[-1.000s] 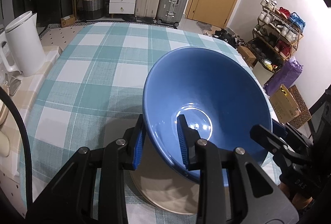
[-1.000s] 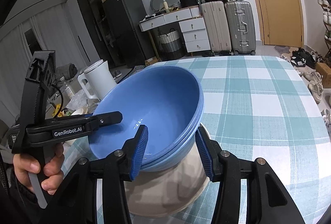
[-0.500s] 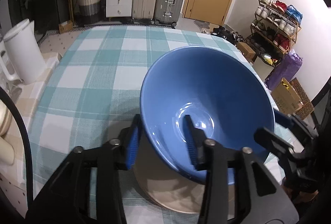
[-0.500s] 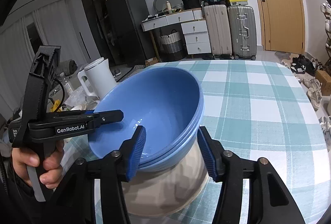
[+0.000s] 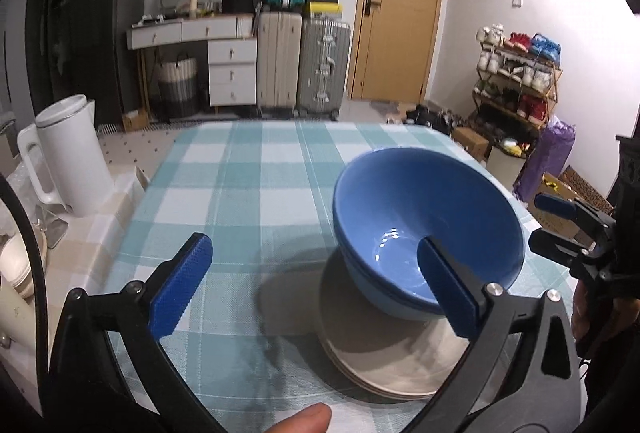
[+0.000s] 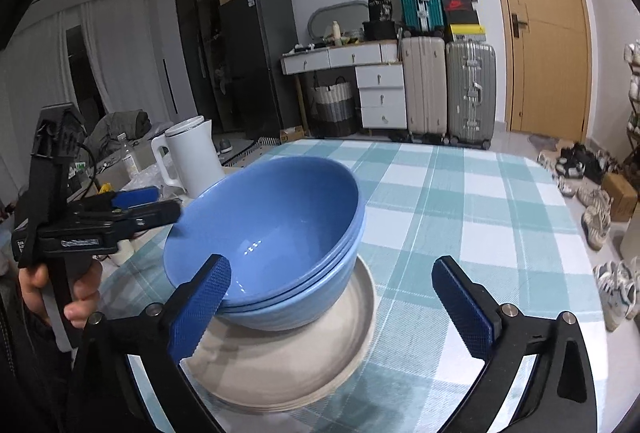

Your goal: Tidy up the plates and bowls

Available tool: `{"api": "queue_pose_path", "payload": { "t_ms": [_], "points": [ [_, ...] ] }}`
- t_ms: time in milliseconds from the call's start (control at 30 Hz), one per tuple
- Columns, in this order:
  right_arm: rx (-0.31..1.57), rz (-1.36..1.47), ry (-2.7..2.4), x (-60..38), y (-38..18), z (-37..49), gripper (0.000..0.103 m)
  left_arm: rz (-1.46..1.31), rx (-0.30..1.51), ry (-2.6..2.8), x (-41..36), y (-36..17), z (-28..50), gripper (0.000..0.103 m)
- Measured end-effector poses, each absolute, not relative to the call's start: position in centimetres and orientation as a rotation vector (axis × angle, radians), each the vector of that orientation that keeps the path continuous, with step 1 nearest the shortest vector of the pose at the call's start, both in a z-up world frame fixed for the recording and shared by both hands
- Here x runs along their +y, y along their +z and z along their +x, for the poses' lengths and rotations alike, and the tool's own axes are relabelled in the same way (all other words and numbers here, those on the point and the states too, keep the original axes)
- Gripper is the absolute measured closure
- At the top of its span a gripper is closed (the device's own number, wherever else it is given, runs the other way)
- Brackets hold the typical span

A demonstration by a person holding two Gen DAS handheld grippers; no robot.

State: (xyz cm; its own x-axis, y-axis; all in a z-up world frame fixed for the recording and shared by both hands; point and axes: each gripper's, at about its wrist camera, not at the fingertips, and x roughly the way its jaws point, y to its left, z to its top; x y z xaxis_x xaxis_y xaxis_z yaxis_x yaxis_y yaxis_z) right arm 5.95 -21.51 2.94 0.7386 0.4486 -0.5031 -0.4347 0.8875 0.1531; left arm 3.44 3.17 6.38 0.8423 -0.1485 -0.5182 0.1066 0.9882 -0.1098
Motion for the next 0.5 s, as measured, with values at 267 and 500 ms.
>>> {"api": "queue_pose_path", "payload": {
  "t_ms": [267,500],
  "points": [
    [0.522,0.03,0.478,-23.9,0.9,4.4,0.001,-0.089,0.505,-0.151,4.4,4.5,1.9,0.001],
    [0.475,0.032,0.498,-24.2,0.2,2.9,0.0,-0.087,0.466,-0.174,4.3,2.8,1.4,0.001]
  ]
}}
